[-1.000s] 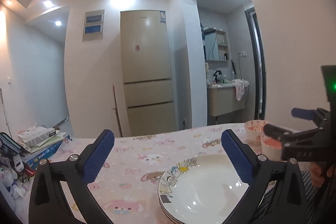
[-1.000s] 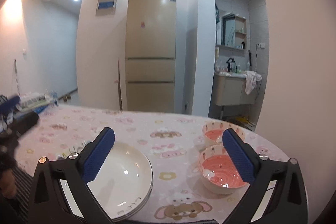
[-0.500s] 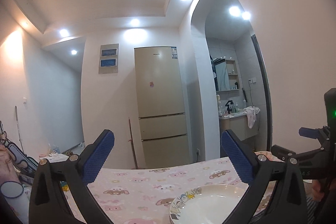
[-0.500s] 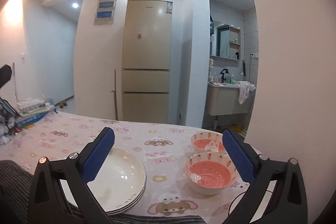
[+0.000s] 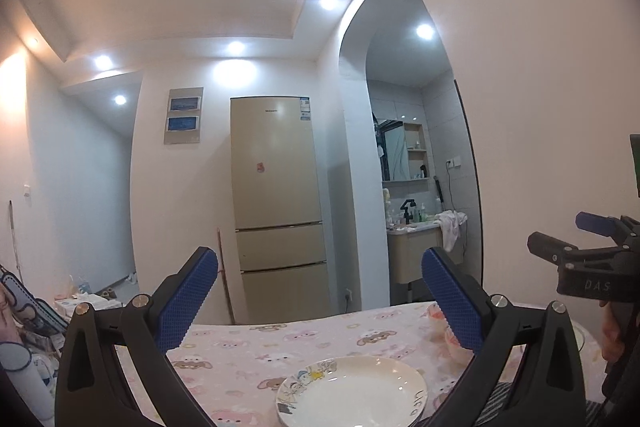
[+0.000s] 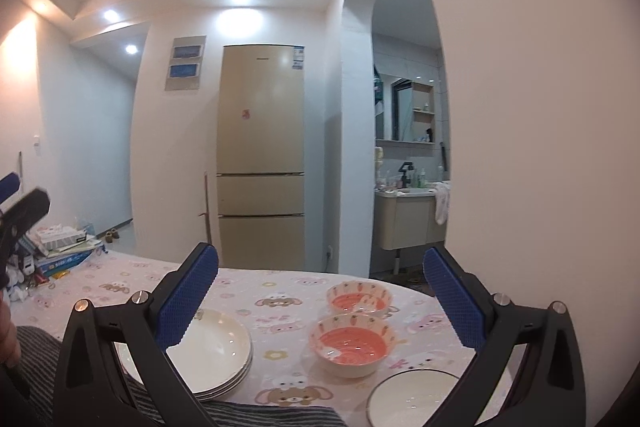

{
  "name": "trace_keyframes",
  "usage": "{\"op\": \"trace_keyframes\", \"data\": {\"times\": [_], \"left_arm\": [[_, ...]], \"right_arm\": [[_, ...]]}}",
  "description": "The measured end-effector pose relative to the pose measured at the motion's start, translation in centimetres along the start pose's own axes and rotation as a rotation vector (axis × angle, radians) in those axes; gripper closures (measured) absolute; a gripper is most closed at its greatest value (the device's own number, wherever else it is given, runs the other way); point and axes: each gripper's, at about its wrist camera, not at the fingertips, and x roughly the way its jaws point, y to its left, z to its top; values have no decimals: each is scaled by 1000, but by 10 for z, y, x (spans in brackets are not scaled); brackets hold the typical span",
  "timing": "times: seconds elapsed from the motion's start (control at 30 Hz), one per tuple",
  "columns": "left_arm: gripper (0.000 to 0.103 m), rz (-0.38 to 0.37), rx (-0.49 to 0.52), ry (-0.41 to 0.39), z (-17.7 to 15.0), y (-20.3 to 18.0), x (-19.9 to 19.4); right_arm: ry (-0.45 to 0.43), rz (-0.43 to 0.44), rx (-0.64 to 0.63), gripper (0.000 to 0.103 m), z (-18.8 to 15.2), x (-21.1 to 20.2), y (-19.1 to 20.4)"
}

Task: Organize plates and bowls
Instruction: 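Open the right tool and raise both tools away from the plate stack, then move both tools to the pink strawberry bowls and grasp their rims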

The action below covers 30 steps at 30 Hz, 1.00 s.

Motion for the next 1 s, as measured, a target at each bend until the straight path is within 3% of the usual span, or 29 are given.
{"op": "trace_keyframes", "data": {"times": [0.13, 0.27, 0.53, 0.63, 0.7, 0.77, 0.87, 1.0], "left_arm": [[0, -64, -41, 47, 13, -3, 4], [0, -60, -44, 51, 21, -9, 12], [0, -131, -80, 53, 46, -35, 32], [0, -126, -88, 41, 54, -43, 39], [0, -78, -78, 43, 60, -54, 51], [0, -98, -72, 63, 67, -61, 65], [0, -109, -104, 67, 80, -70, 82], [0, -116, -123, 56, 98, -83, 99]], "right_arm": [[-22, -40, 26, 0, 9, -9, -17], [-53, -63, 25, 0, 15, -22, -29], [-81, -120, 15, 1, 38, -33, -46], [-56, -121, 6, 7, 41, -27, -51], [-41, -91, 17, 15, 45, -23, -56], [-45, -61, 39, 23, 53, -20, -64], [-83, -58, 67, 26, 69, -15, -75], [-64, -29, 81, 31, 87, 4, -87]]}}
